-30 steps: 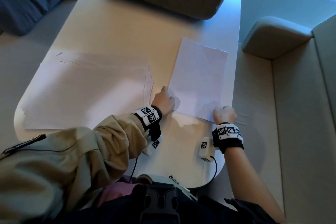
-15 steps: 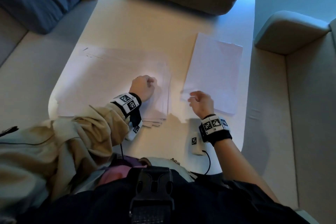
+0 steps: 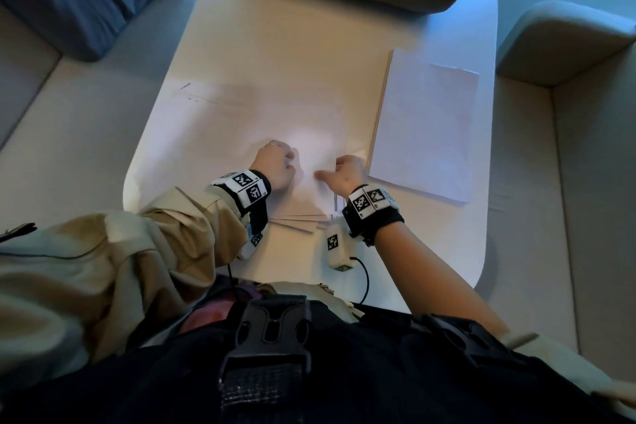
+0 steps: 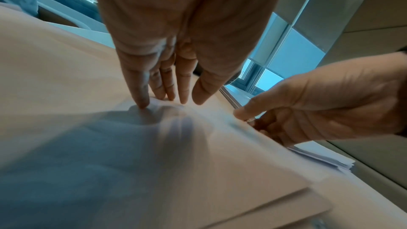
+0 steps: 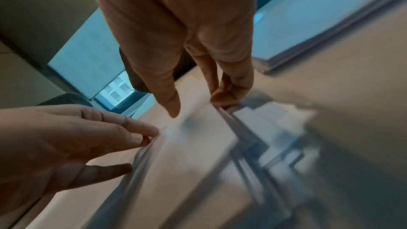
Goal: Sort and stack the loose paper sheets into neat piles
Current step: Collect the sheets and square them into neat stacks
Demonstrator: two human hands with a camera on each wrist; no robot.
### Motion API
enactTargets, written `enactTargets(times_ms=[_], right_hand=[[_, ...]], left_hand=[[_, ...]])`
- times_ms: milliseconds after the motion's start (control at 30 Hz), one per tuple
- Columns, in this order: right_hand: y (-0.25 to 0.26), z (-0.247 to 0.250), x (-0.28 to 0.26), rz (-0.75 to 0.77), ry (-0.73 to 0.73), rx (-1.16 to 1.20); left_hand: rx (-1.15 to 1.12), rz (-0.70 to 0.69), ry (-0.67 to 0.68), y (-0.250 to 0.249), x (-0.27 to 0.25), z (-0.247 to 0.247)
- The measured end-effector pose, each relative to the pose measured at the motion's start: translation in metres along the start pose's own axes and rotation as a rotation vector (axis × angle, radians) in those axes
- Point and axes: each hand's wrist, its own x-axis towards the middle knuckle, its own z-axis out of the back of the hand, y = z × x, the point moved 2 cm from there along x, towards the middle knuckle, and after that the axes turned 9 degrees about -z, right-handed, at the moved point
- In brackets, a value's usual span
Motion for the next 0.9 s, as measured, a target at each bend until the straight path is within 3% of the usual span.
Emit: enactTargets(times_ms=[100, 300, 500, 733, 900], right_hand=[[0.004, -0.016, -0.003, -0.001, 0.019, 0.107], [0.009, -0.021, -0.010, 0.223, 0.015, 0.060], [0.003, -0.029, -0.011, 0.105, -0.187, -0.102], [0.008, -0.028, -0.008, 0.051, -0.247, -0.216], [0.007, -0.038, -0.010, 0.078, -0.296, -0.077]], left_hand=[[-0.029, -0.029, -0.009, 0.004, 0.000, 0.003], [-0.125, -0.051, -0.051, 0.021, 0.002, 0.020], [-0.030, -0.062, -0.074, 0.061, -0.005, 0.048], [0.033, 0.212, -0.282, 0.120, -0.012, 0.090], [0.076, 0.355, -0.272, 0.141, -0.017, 0.108]])
